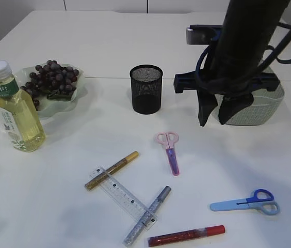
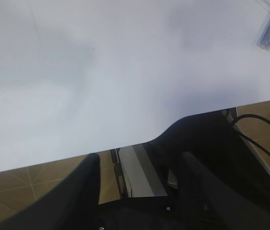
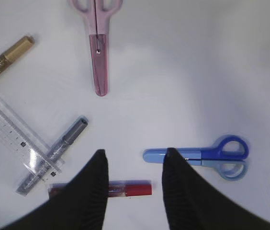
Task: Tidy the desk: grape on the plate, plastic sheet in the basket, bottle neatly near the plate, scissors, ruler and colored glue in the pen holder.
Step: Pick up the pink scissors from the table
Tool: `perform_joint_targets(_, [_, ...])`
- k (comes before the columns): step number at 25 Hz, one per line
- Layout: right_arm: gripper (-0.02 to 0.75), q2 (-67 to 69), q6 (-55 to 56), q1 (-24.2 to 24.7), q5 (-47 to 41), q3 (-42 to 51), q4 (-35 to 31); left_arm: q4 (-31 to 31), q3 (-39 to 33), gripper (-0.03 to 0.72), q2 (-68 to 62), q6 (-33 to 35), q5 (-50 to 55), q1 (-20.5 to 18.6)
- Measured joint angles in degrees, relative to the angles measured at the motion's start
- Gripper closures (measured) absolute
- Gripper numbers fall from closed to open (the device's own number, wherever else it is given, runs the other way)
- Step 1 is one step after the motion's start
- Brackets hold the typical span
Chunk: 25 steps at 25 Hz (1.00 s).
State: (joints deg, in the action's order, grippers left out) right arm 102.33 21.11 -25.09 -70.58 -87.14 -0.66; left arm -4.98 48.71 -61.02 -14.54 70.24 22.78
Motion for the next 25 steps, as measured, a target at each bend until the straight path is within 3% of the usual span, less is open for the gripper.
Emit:
perform_joint_targets(4, [0.426,4.19,0.34,0.00,0.00,-0.98,-3.81,-0.22,0.00,0.304,0.00,0.39,0.00,0.00])
perform_joint_targets(16, [0.426,17.48,0.34,0.00,0.11,-15.43,-6.40,-0.65,0.00,0.315,0.00,1.24,0.04,0.00])
perform_joint_targets(25, [0.426,21.53,0.43,0.00,0.34,-16.27,-6.11,-0.75,0.00,0.316,0.00,1.27,0.04,0.00])
